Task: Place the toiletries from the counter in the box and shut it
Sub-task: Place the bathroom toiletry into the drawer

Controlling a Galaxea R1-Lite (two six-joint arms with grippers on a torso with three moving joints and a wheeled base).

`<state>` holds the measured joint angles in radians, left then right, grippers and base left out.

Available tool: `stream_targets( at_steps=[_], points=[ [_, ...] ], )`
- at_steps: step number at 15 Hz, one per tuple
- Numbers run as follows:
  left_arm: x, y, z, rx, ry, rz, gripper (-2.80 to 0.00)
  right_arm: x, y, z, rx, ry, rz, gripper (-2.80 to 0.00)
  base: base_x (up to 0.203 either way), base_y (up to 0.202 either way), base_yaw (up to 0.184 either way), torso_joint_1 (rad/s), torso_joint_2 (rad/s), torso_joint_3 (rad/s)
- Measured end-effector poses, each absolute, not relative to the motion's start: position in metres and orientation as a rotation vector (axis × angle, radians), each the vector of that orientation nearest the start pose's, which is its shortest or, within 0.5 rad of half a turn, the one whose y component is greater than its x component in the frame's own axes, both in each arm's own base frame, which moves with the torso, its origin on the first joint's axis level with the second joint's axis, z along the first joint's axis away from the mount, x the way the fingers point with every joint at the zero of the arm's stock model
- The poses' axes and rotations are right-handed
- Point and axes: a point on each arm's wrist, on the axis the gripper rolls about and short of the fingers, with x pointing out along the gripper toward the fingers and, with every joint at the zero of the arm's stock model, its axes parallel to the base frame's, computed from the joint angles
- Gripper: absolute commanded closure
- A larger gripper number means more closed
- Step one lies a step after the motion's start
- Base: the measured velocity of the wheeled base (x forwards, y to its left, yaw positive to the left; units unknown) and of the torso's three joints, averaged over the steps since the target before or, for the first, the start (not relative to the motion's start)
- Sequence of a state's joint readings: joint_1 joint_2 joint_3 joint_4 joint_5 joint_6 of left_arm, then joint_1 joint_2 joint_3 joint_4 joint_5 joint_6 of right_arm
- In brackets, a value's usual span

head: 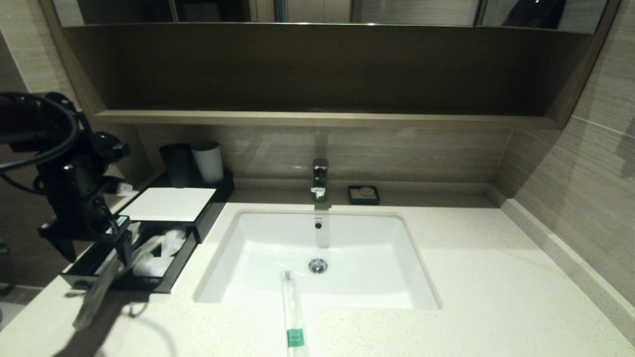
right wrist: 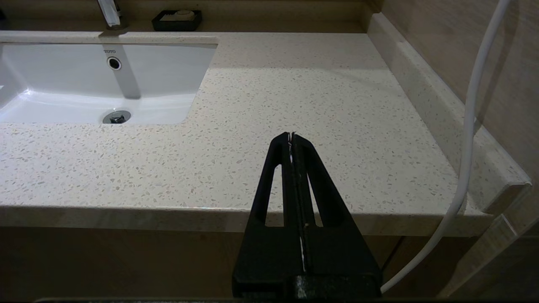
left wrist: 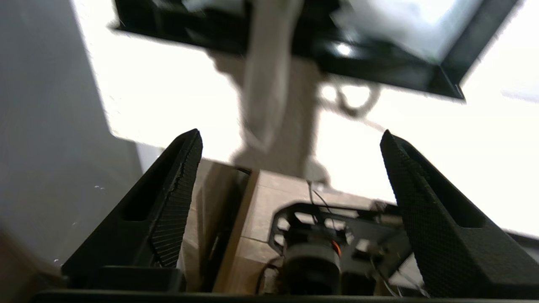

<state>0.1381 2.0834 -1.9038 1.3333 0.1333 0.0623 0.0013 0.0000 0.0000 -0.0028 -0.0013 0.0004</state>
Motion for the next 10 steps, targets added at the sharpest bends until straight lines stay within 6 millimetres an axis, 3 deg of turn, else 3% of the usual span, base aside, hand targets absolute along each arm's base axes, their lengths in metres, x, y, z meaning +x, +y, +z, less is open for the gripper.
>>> stream_targets(
  at_steps=[2,3,6,10],
  points=[
    [0.320,0.048,0.213,0.002,1.523,0.131,-2.80,-0.023,0.000,0.076,0.000,-0.003,0.000,0.00,0.000,0.000,0.000,0.000,0.00,0.000],
    [0.312,0.049,0.216,-0.013,1.521,0.122,0.00,-0.023,0.000,0.076,0.000,-0.003,0.000,0.00,0.000,0.000,0.000,0.000,0.00,0.000],
    [0.288,0.057,0.220,-0.034,1.482,0.125,0.00,-0.023,0.000,0.076,0.000,-0.002,0.000,0.00,0.000,0.000,0.000,0.000,0.00,0.000],
    [0.256,0.078,0.202,-0.039,1.412,0.138,0.00,-0.023,0.000,0.076,0.000,-0.003,0.000,0.00,0.000,0.000,0.000,0.000,0.00,0.000]
  ],
)
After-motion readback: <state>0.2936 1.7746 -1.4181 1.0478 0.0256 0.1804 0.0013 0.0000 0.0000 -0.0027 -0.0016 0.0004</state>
